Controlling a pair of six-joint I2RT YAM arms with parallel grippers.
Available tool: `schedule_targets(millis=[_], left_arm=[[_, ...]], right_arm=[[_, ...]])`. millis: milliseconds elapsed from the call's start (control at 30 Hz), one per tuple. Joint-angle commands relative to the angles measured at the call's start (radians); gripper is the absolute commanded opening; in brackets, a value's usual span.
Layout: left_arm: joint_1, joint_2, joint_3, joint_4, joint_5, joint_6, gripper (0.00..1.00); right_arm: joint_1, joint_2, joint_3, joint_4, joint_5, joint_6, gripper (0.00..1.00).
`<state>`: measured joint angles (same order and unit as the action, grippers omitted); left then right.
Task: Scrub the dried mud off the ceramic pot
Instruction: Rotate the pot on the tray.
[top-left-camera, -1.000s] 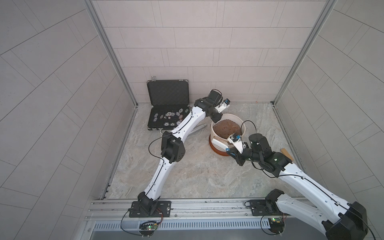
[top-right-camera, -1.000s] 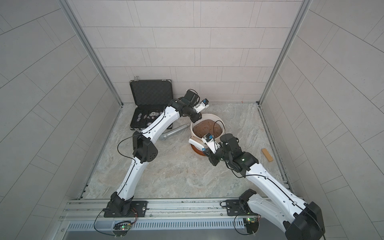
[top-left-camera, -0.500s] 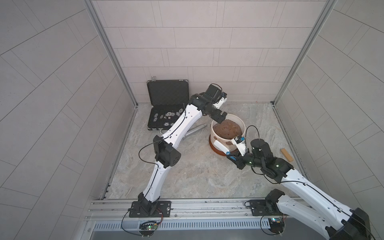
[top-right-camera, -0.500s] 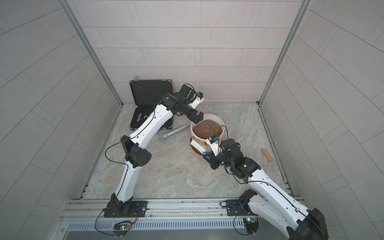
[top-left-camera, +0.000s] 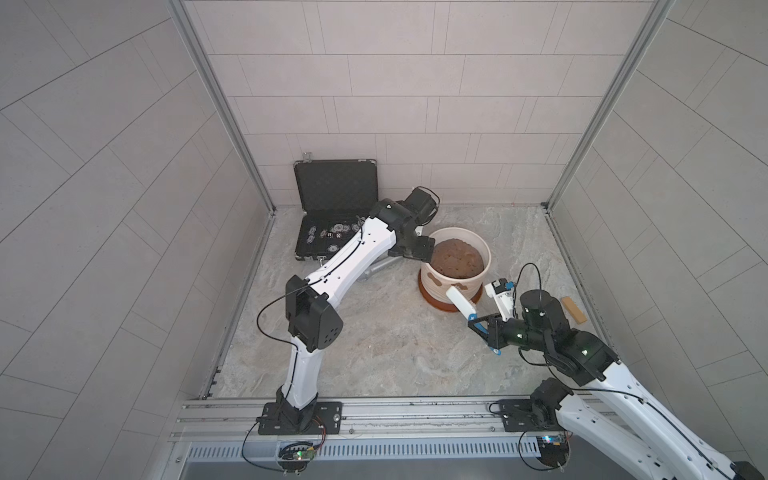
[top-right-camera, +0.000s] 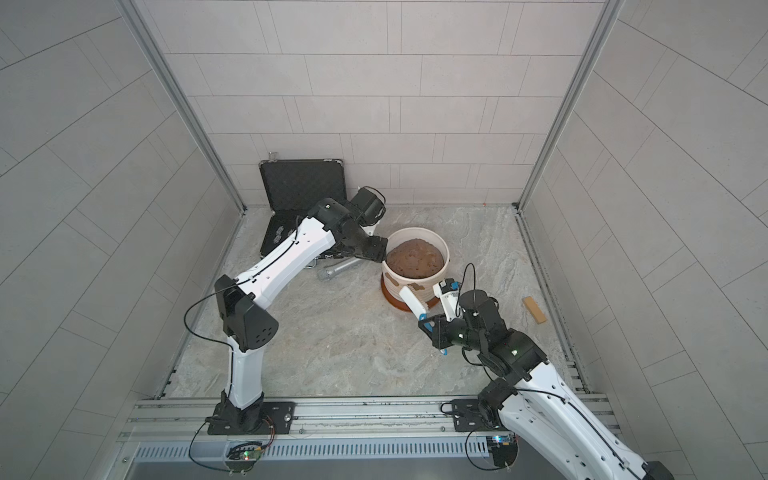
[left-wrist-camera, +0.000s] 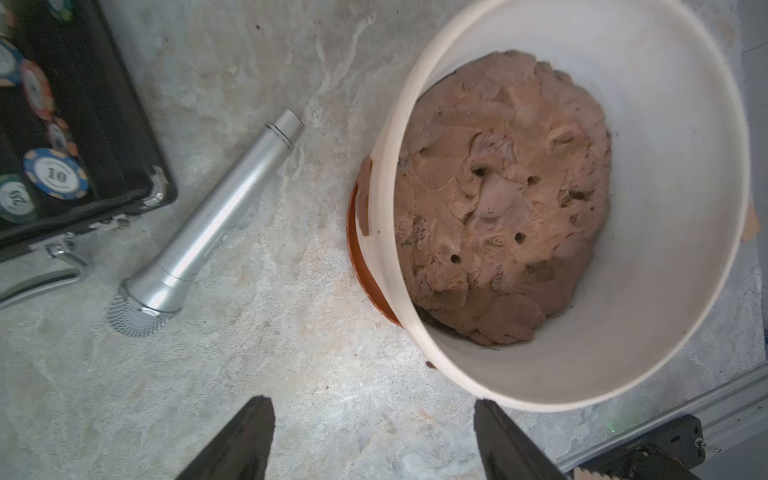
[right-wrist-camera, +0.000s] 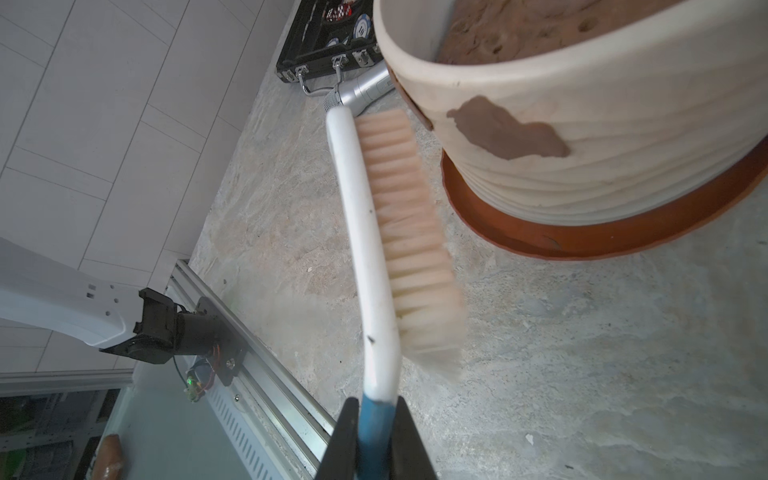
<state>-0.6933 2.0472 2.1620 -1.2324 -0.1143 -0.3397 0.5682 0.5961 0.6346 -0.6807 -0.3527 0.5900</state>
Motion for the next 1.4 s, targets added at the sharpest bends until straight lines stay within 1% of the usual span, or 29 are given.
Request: schedule_targets(millis=[0, 67, 233, 400, 467, 533, 567, 800, 867, 900, 933, 1000, 1067, 1133, 1233, 1300, 1367], left_arm=[[-0.018, 0.046, 0.047, -0.033, -0.059, -0.049, 0.77], [-0.018, 0.083, 0.068, -0.046, -0.093, -0.056, 0.76], [-0.026, 0.146, 0.11, -0.064, -0.066, -0.067, 0.69], [-0.043, 0.198, 0.169, -0.084, -0.088, -0.069, 0.49], [-0.044, 0.208, 0.184, -0.091, -0.102, -0.072, 0.43], [-0.043, 0.208, 0.196, -0.096, -0.125, -0.081, 0.41], [-0.043, 0.206, 0.198, -0.097, -0.129, -0.084, 0.4], [-0.054, 0.192, 0.188, -0.096, -0.086, -0.084, 0.31], [-0.059, 0.189, 0.188, -0.095, -0.083, -0.084, 0.27], [-0.062, 0.187, 0.188, -0.095, -0.082, -0.084, 0.24], [-0.063, 0.187, 0.188, -0.095, -0.082, -0.082, 0.21], [-0.063, 0.185, 0.188, -0.092, -0.086, -0.074, 0.17], [-0.062, 0.186, 0.192, -0.086, -0.088, -0.047, 0.11], [-0.059, 0.191, 0.204, -0.081, -0.098, -0.012, 0.03], [-0.049, 0.196, 0.225, -0.082, -0.092, 0.019, 0.03], [-0.046, 0.188, 0.225, -0.073, -0.03, 0.058, 0.05], [-0.047, 0.177, 0.217, -0.069, 0.018, 0.087, 0.1]], right_arm=[[0.004, -0.062, -0.035, -0.033, 0.026, 0.092, 0.0], [0.004, -0.085, -0.052, -0.035, 0.022, 0.113, 0.0], [0.004, -0.105, -0.066, -0.029, 0.024, 0.136, 0.0], [0.004, -0.085, -0.039, -0.023, 0.005, 0.141, 0.0], [0.004, -0.073, -0.02, -0.04, 0.005, 0.122, 0.0], [0.004, -0.057, -0.016, -0.059, 0.006, 0.099, 0.0], [0.004, -0.052, 0.011, -0.065, 0.01, 0.092, 0.0], [0.004, -0.007, 0.033, -0.006, -0.02, 0.035, 0.0], [0.004, 0.014, 0.05, 0.004, -0.057, -0.007, 0.0], [0.004, 0.025, 0.061, 0.004, -0.083, -0.035, 0.0], [0.004, 0.035, 0.075, 0.0, -0.109, -0.066, 0.0], [0.004, 0.045, 0.106, -0.025, -0.148, -0.151, 0.0], [0.004, 0.047, 0.128, -0.05, -0.127, -0.267, 0.0], [0.004, 0.044, 0.112, -0.022, -0.099, -0.4, 0.0], [0.004, 0.045, 0.042, 0.137, -0.038, -0.49, 0.0], [0.004, 0.058, 0.012, 0.219, -0.017, -0.519, 0.0], [0.004, 0.079, 0.004, 0.242, -0.009, -0.558, 0.0]])
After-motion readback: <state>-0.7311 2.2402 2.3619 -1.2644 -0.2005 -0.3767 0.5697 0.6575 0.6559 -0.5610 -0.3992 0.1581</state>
